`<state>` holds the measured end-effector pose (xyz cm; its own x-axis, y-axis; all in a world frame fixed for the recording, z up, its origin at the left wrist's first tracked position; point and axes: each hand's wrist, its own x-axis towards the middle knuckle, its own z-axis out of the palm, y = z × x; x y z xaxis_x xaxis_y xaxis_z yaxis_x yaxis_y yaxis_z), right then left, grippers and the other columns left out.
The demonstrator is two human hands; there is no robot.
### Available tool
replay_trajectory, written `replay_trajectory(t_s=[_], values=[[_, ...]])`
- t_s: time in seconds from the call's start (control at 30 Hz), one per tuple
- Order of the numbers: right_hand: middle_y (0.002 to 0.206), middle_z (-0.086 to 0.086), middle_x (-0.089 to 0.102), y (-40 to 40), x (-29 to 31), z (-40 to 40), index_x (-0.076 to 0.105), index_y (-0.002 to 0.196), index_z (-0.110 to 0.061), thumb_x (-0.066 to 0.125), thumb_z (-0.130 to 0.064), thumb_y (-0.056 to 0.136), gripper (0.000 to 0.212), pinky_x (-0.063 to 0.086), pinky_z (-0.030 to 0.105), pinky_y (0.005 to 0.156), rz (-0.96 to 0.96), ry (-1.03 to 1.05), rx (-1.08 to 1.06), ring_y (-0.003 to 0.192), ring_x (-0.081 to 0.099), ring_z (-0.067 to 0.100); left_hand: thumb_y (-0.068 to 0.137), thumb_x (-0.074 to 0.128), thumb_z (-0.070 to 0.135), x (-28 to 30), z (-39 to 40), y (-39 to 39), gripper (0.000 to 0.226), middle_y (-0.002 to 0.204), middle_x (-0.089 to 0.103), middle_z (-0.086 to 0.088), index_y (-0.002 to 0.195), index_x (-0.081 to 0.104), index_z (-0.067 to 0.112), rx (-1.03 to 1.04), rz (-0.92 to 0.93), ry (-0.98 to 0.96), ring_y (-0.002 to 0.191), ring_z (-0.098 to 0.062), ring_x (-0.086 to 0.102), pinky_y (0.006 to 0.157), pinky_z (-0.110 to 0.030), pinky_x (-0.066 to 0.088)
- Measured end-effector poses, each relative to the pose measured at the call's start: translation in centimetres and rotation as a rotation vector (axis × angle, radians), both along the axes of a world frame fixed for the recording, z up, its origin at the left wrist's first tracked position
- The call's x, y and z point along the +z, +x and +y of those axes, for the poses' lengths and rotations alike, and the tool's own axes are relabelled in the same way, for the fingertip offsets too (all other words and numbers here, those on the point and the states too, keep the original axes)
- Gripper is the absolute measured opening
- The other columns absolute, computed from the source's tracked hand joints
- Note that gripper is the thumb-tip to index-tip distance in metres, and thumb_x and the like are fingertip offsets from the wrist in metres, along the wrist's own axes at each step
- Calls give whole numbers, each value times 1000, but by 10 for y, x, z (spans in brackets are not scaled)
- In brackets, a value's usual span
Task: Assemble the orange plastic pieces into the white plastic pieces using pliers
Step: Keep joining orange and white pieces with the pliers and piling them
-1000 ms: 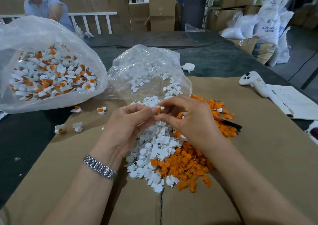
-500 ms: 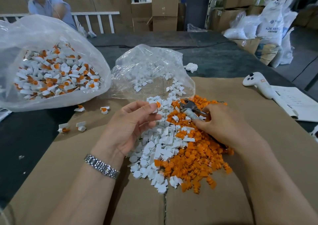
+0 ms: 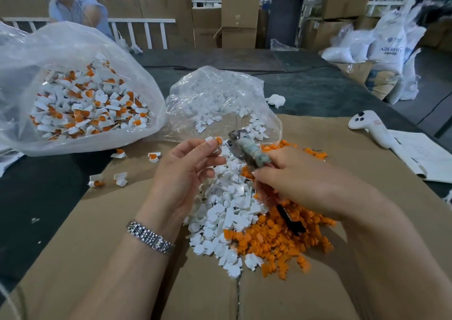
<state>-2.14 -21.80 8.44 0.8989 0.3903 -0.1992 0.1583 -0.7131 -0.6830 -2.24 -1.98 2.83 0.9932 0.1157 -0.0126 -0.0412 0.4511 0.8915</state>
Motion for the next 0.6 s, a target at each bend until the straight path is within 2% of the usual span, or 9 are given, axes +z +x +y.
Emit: replay_trajectory(t_s=[0.07,0.13,0.2,0.27,0.3,0.4,0.5,0.6], values=[[86,7,74,-3,1,8,64,94,-12,48,-28,103,24,58,48,77,-4,-10,36,84,72,28,78,79,16,-1,0,0,13,84,74,-6,88,72,12,9,-11,9,70,-14,71,51,-17,47],[88,12,74,-5,2,14,63,96,-8,47,-28,103,27,57,53,79,10,-3,51,83,71,32,77,79,15,-1,0,0,10,83,74,-7,84,73,13,18,-19,10,68,-15,70,50,-17,47],[81,11,70,-5,1,18,60,91,-7,46,-30,104,30,56,44,66,-4,1,55,64,65,19,76,80,15,-1,0,1,9,82,74,-7,82,73,12,32,-25,18,66,-14,69,49,-17,47],[70,8,58,-7,0,22,53,82,-12,45,-34,106,33,45,29,52,-40,-9,44,50,51,6,75,80,15,-2,0,1,11,81,74,-7,83,73,10,49,-27,42,65,-14,69,49,-17,47],[69,10,56,-8,-2,24,52,80,-14,44,-37,106,35,42,28,51,-60,-24,36,49,49,7,75,79,16,-2,0,1,12,80,74,-7,83,72,9,53,-28,58,64,-14,68,49,-17,47],[77,12,65,-11,-12,31,55,85,-13,43,-47,104,41,46,38,55,-113,-55,-10,58,52,18,76,78,15,-3,0,1,15,75,72,-8,85,71,6,52,-26,95,64,-14,68,50,-17,48],[69,4,55,-14,-23,38,55,84,-13,44,-49,103,42,38,30,46,-187,-64,-63,51,45,16,81,76,10,-4,2,0,9,72,72,-8,84,69,4,59,-4,111,63,-14,68,52,-17,51],[71,4,50,-14,-31,40,53,82,-12,44,-48,103,42,34,29,46,-244,-93,-80,52,41,16,87,73,4,-5,3,-1,7,70,71,-8,82,68,4,60,10,131,61,-13,69,53,-17,53]])
